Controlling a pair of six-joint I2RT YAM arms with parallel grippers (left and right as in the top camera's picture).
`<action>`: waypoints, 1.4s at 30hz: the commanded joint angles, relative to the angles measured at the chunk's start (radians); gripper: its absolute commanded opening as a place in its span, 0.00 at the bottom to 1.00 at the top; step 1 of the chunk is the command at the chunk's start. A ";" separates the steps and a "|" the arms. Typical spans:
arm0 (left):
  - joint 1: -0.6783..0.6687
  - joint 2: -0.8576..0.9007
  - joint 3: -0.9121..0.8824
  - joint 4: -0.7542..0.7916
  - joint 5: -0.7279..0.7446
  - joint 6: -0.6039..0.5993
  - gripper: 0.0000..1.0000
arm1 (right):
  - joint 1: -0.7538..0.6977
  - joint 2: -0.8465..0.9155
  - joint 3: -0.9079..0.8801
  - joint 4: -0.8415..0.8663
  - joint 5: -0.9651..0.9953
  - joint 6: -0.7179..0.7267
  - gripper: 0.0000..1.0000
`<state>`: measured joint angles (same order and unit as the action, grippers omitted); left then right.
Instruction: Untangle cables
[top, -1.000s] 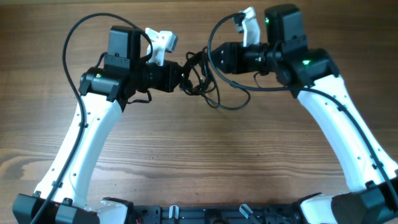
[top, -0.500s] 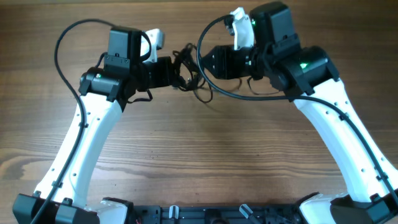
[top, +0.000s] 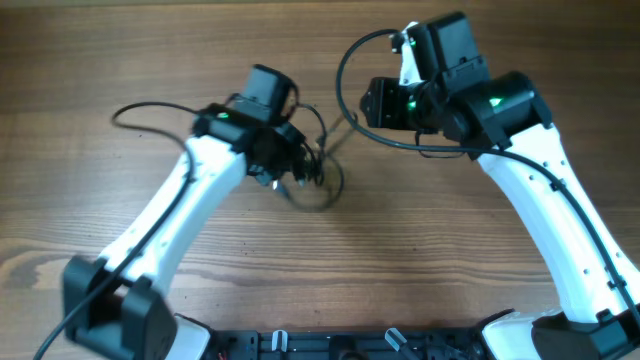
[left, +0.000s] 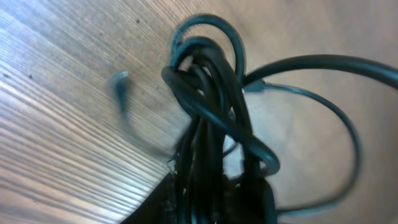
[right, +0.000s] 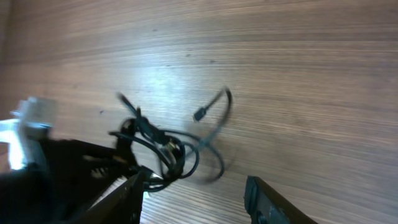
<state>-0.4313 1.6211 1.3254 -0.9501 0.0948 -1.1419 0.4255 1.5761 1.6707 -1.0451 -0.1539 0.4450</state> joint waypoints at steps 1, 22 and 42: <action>-0.030 0.095 0.013 -0.002 -0.074 0.227 0.53 | -0.029 -0.003 0.011 -0.019 0.026 0.002 0.54; -0.016 0.074 -0.043 0.023 0.155 1.319 0.64 | -0.118 -0.003 0.011 -0.046 0.016 -0.060 0.54; -0.016 0.081 -0.346 0.460 0.178 1.535 0.45 | -0.117 -0.003 0.011 -0.048 0.016 -0.064 0.55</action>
<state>-0.4461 1.6905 1.0012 -0.5079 0.2569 0.3702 0.3084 1.5761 1.6707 -1.0954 -0.1478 0.3954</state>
